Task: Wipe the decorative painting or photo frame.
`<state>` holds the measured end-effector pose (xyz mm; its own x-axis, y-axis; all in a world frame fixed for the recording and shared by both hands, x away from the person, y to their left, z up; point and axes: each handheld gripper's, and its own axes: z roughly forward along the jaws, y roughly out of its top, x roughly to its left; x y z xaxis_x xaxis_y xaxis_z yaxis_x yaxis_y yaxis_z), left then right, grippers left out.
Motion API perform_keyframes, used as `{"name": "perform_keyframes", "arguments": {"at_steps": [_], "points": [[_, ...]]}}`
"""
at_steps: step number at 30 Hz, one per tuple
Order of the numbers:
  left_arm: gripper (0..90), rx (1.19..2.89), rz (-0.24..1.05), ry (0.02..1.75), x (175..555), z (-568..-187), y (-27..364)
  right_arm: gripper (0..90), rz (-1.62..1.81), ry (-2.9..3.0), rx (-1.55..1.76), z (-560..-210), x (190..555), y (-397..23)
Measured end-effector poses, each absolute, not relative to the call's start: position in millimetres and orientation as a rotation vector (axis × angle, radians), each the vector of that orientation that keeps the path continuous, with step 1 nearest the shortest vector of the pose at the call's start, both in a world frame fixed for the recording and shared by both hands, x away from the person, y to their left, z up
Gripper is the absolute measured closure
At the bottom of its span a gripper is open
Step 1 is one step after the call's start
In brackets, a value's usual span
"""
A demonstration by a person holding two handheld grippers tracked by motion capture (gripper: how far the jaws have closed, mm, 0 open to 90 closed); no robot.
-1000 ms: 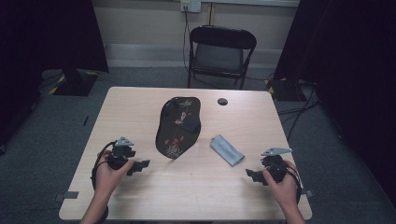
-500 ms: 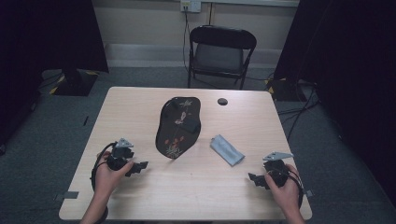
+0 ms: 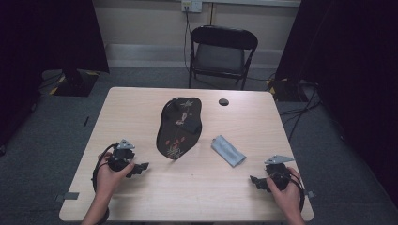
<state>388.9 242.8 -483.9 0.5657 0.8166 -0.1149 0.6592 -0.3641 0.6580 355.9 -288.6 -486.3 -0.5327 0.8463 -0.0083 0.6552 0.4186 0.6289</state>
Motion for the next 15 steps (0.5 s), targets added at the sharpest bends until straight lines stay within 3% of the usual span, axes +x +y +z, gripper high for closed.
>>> {"name": "perform_keyframes", "arguments": {"at_steps": [15], "points": [[21.5,2.131,0.311,1.17,386.1,-478.3,243.5,15.8,0.862,2.316,1.297,-489.2,346.7,-296.2]]}}
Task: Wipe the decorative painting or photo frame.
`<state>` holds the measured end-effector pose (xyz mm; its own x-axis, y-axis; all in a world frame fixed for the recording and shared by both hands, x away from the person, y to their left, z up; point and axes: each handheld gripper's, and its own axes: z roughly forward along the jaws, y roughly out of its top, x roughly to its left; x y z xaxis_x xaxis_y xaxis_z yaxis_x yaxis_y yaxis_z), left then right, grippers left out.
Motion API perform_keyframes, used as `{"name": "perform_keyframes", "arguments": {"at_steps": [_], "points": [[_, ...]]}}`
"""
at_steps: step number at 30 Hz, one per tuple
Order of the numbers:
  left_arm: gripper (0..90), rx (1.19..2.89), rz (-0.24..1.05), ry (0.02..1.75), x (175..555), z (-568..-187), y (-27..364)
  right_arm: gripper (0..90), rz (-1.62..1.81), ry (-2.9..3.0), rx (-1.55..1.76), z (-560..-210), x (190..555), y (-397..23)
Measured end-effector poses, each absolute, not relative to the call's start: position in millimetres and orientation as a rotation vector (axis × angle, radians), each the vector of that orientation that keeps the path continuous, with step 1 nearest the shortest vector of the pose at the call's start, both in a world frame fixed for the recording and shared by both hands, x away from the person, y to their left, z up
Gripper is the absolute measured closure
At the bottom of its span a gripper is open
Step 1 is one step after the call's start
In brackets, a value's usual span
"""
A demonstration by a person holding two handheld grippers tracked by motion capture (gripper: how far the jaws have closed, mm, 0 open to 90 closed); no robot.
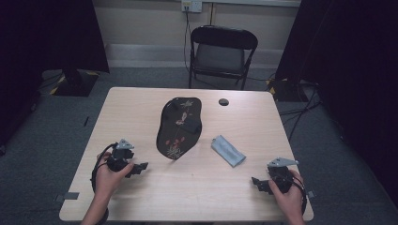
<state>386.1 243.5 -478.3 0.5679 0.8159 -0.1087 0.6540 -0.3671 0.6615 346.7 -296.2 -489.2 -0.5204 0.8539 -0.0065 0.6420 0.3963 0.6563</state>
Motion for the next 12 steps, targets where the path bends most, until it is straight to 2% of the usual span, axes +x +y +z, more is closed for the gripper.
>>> {"name": "perform_keyframes", "arguments": {"at_steps": [12], "points": [[21.5,2.138,0.313,1.178,386.9,-479.6,243.7,15.8,0.845,2.312,1.294,-488.5,341.1,-300.8]]}}
